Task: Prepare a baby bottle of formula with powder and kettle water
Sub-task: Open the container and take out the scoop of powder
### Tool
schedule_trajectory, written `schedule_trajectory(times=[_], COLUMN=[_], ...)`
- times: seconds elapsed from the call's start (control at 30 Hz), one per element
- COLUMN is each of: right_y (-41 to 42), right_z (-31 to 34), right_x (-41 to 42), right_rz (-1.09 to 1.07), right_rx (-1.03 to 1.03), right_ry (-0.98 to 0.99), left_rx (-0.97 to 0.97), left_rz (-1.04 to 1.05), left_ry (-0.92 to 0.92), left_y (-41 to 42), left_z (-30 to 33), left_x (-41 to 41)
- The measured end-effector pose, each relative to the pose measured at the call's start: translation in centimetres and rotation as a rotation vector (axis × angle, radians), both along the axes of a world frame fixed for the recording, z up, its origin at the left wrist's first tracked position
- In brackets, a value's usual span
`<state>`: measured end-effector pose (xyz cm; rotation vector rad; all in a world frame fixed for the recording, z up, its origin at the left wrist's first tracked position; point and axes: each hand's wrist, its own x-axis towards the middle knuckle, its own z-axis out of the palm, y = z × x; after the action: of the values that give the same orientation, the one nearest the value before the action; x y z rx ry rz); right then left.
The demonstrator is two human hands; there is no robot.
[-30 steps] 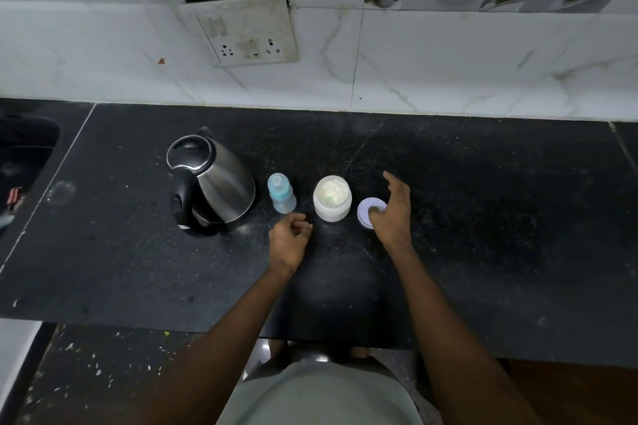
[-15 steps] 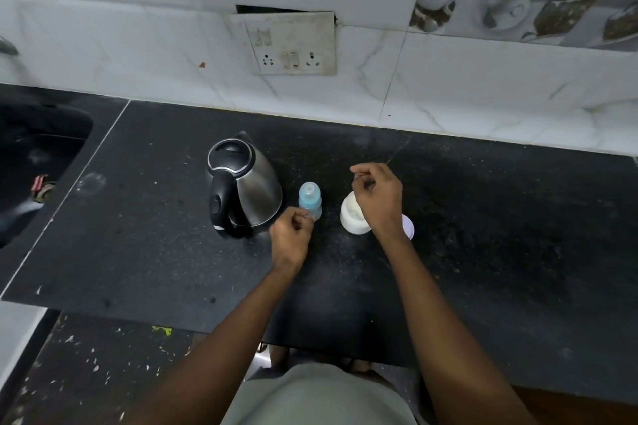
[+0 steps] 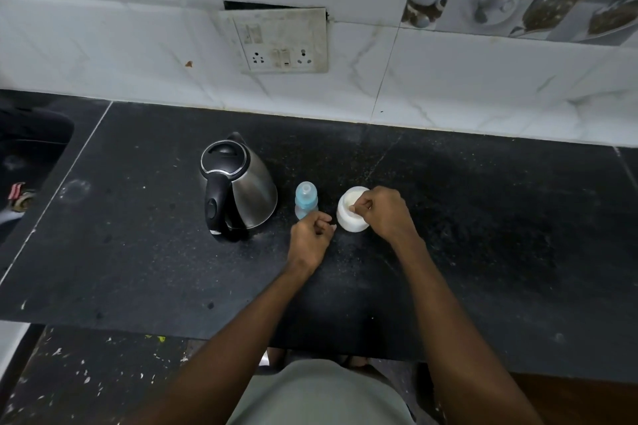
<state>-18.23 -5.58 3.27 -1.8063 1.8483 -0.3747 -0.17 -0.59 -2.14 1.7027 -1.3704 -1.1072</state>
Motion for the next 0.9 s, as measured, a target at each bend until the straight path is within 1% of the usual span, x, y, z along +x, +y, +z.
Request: schedule_trajectory(times=[0.1, 0.2, 0.27, 0.4, 0.53, 0.7, 0.9], right_y=[-0.4, -0.6, -0.6, -0.8, -0.8, -0.8, -1.5], right_z=[0.2, 0.4, 0.2, -0.2, -0.5, -0.3, 0.3], right_x=[-0.2, 0.0, -0.1, -0.4, -0.6, -0.9, -1.7], right_rz=[0.054, 0.091, 0.096, 0.117, 0.138, 0.203, 0.312], right_rx=[-0.008, 0.021, 0.037, 0.029, 0.017, -0.013, 0.035], right_ry=[0.005, -0.07, -0.066, -0.052, -0.04, -0.058, -0.05], left_rx=[0.001, 0.003, -0.025, -0.065, -0.051, -0.023, 0.007], left_rz=[-0.016, -0.046, -0.076, -0.13, -0.116, -0.162, -0.226], left_ry=[0.014, 0.059, 0.067, 0.032, -0.031, -0.021, -0.029], left_y=[-0.1, -0.3, -0.5, -0.9, -1.3, -2.3, -3.8], left_z=[0.3, 0.9, 1.3, 1.6, 1.3, 0.1, -0.1], left_x=[-0.1, -0.7, -1.3, -2.0, -2.5, -3.1, -4.0])
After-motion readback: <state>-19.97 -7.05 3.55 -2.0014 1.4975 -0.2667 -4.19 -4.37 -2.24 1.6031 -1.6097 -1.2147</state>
